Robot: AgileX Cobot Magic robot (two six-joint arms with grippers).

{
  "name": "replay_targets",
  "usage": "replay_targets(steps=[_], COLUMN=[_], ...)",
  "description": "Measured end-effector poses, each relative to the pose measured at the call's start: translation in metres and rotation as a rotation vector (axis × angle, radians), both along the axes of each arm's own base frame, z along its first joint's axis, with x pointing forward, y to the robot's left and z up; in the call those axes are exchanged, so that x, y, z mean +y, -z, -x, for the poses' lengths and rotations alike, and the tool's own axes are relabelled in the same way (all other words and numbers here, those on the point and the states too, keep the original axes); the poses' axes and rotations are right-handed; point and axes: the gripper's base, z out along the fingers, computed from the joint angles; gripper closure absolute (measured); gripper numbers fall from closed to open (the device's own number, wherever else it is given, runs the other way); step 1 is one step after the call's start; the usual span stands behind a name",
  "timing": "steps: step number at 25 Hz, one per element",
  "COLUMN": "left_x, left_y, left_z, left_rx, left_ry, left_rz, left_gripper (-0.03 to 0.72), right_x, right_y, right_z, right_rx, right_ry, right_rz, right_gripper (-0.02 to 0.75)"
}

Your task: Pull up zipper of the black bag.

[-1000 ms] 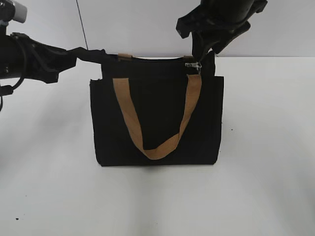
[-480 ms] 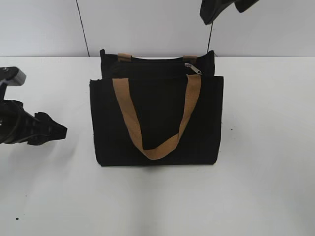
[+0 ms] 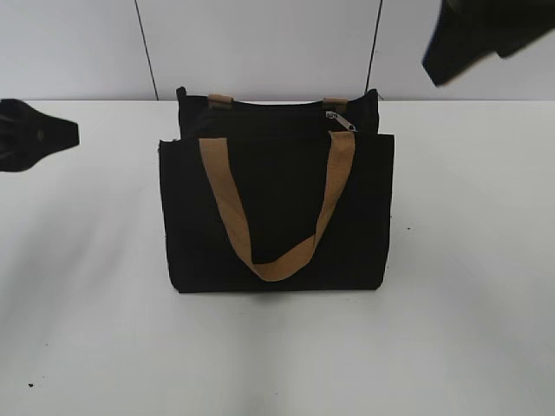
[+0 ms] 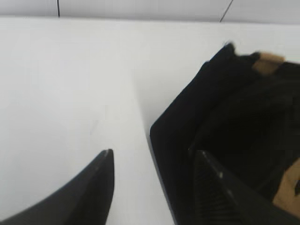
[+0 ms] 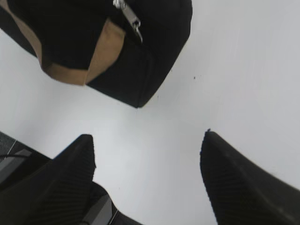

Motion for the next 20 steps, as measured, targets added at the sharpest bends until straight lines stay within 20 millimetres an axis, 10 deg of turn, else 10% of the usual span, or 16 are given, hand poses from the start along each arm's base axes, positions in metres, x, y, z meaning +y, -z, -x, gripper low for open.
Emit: replay_targets(steps=[8,14,20], left_x=[-0.020,-0.029,-0.042], left_y=[-0.007,0.035,0.027], left_z=[0.004,-0.001,0.033], left_rx=[-0.161,0.031,0.185], left_ry=[-0.100,-0.141,-0.009], left_rz=[-0.217,-0.427,-0.368], left_gripper=[0.268,0.268,0.210], right_x=[-0.039,-0.061,-0.080], right_y=[0.020,0.017,0.025], right_z=[0.073,0.119,0.154], right_rx=[0.022,-0.045,-0.110], right_ry=[0.005,0.001,-0.015], right_rz=[-0.006,-0.082,-0.111], right_gripper=[0.201,0.201,0.189])
